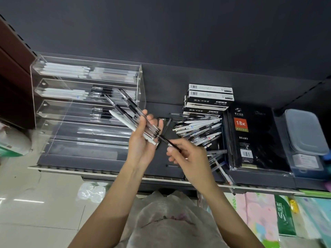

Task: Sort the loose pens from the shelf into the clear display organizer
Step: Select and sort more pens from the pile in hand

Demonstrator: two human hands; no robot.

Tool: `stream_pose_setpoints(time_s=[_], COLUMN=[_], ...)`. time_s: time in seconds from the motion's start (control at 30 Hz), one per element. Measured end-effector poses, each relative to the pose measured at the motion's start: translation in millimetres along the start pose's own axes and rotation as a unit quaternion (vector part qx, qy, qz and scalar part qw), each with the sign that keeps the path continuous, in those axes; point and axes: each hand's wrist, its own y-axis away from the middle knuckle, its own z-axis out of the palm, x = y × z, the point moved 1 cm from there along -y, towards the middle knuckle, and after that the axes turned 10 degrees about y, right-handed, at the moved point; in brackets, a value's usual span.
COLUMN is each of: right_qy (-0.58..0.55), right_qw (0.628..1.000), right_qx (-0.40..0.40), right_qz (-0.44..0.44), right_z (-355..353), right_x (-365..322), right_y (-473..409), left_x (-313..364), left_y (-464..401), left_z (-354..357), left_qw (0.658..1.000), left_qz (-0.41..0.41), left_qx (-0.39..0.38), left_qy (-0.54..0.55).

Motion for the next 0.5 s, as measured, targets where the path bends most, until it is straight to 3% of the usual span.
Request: stream_pose_setpoints(time_s=[0.17,0.23,0.33,0.43,0.5], right_qy=[0.068,-0.008,-0.12,-0.047,0.036], right_qw=[0.99,0.99,0.982,0.99,0.995], right_qx=[0.107,0.136,0.143,0.13,0.079], right_qz=[-0.055,-0.048,-0.017,-0.03,-0.046], right_z=[-26,-37,-49,-65,-72], right_x=[9,5,-9,-25,-35], right_y=[8,5,-18,-49,-68], left_x=[4,1,-20,-35,-39], left_y=[-6,-6,3,11,14], left_z=[-7,-9,-7,-4,0], left_qw=[0.998,0.997,0.968,0.947,0.938], left_qz=[0.03,0.032,0.0,-0.023,-0.042], left_qx=[0.031,0.026,0.012,-0.006,-0.029], left_qy=[0.045,-0.059,-0.252,-0.32,-0.343])
